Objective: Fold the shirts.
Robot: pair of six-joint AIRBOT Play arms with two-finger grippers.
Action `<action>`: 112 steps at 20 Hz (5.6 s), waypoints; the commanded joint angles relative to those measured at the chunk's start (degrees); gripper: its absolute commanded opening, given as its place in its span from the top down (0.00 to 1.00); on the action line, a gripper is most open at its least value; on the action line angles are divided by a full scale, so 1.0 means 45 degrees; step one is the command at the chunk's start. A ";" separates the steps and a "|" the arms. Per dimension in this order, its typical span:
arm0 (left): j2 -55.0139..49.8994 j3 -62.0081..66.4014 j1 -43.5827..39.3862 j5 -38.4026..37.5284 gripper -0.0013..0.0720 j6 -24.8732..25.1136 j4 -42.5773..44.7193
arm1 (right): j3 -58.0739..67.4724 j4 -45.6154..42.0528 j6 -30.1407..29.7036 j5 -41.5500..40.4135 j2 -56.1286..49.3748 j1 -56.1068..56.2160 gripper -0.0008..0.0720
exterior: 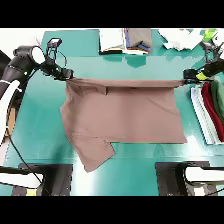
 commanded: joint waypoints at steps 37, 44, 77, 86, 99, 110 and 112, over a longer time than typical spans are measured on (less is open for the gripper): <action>0.8024 -1.0477 -0.1783 -0.2477 0.30 -0.2501 -0.1559 | -1.1521 -0.0617 -0.0549 0.1399 0.6679 -0.2827 0.19; 0.8019 -1.0608 -0.2603 -0.1948 0.30 -0.2832 -0.1739 | -1.2089 0.0665 -0.0423 0.0442 0.5586 -0.1574 0.28; 1.1851 -1.2201 -0.2603 -0.4600 0.95 -0.2803 -0.2361 | -1.0826 -0.0350 -0.0437 0.2599 0.9311 -0.0481 0.97; 1.0666 -0.8888 -0.2589 -0.3225 0.95 -0.1889 -0.0476 | -0.8762 -0.1049 -0.0423 0.2166 0.8971 -0.0481 0.97; 0.2701 -0.5348 -0.1734 0.2307 0.95 -0.1477 0.1277 | -0.2506 0.0034 -0.0291 -0.0185 0.0311 0.0661 0.97; 0.2603 -0.4522 -0.1355 0.0962 0.26 -0.2103 -0.0189 | -0.0364 0.1899 -0.0748 0.0486 -0.0753 -0.0651 0.30; 0.2599 -0.4449 -0.1355 0.0491 0.54 -0.2011 -0.0593 | -0.0952 0.1914 -0.0884 0.0588 -0.0452 -0.1277 0.26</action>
